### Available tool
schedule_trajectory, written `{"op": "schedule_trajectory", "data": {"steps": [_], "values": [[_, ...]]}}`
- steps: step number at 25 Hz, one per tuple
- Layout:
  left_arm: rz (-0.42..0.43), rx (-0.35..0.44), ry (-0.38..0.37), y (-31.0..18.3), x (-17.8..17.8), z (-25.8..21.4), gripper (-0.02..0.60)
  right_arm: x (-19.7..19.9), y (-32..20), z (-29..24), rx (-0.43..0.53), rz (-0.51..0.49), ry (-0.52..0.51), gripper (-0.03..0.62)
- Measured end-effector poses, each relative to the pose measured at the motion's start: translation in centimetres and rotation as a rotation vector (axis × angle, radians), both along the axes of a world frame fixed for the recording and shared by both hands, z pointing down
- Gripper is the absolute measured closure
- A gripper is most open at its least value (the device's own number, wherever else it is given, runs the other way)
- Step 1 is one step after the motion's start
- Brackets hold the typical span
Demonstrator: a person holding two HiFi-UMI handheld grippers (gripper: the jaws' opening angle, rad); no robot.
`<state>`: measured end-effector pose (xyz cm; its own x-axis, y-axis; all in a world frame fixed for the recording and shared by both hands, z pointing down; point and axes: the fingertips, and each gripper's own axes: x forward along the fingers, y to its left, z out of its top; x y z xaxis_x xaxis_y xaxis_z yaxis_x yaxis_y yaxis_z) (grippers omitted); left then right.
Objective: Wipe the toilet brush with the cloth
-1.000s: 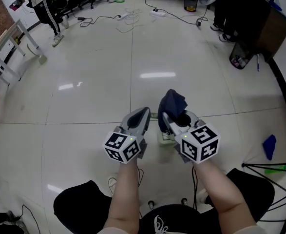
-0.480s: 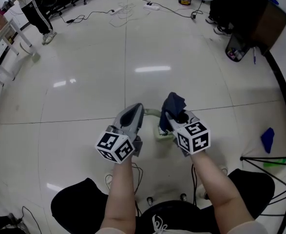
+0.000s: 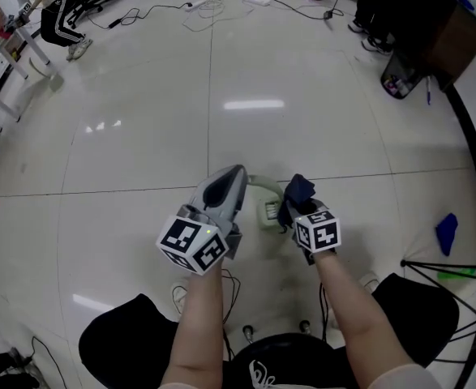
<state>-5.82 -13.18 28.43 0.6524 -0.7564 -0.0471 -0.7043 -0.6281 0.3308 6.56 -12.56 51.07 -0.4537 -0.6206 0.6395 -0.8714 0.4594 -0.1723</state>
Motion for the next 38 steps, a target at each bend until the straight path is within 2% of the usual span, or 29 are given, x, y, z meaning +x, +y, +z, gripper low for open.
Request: {"op": "schedule_trajectory", "data": {"steps": [5, 9, 12, 15, 19, 22, 24, 27, 30, 34, 36, 38], "values": [[0.002, -0.003, -0.061, 0.0, 0.3, 0.1, 0.575, -0.4, 1.3, 4.8, -0.090, -0.031, 0.002, 0.531], [0.007, 0.001, -0.061, 0.0, 0.8, 0.0, 0.575, 0.3, 2.7, 6.1, -0.139, -0.046, -0.007, 0.531], [0.011, -0.004, -0.063, 0.0, 0.8, 0.0, 0.575, 0.5, 2.5, 1.8, -0.026, -0.033, -0.085, 0.531], [0.006, -0.008, -0.071, 0.0, 0.6, 0.0, 0.575, -3.1, 4.4, -4.8, 0.157, -0.196, -0.183, 0.531], [0.006, -0.014, -0.063, -0.1, 0.7, 0.1, 0.575, -9.4, 8.6, -10.7, 0.328, -0.451, -0.146, 0.531], [0.012, -0.016, -0.085, 0.0, 0.9, 0.0, 0.575, -12.1, 8.5, -13.5, 0.388, -0.499, -0.064, 0.531], [0.022, -0.023, -0.079, 0.1, 0.9, -0.1, 0.575, -12.9, 7.2, -14.5, 0.364, -0.481, -0.080, 0.531], [0.039, -0.039, -0.042, 0.2, 1.0, 0.0, 0.575, -12.7, 5.3, -14.7, 0.265, -0.398, -0.223, 0.531], [0.037, -0.031, -0.046, 0.3, 1.1, 0.1, 0.575, -10.6, 3.6, -13.2, 0.166, -0.231, -0.320, 0.531], [0.037, -0.020, -0.042, 0.2, 1.1, -0.2, 0.575, -6.6, 1.7, -10.0, 0.026, 0.046, -0.461, 0.531], [0.036, -0.018, -0.039, 0.2, 1.0, -0.3, 0.575, -5.2, 1.5, -8.0, -0.035, 0.127, -0.488, 0.531], [0.037, -0.014, -0.041, 0.2, 1.0, -0.4, 0.575, -4.5, 1.6, -6.2, -0.075, 0.166, -0.489, 0.531]]}}
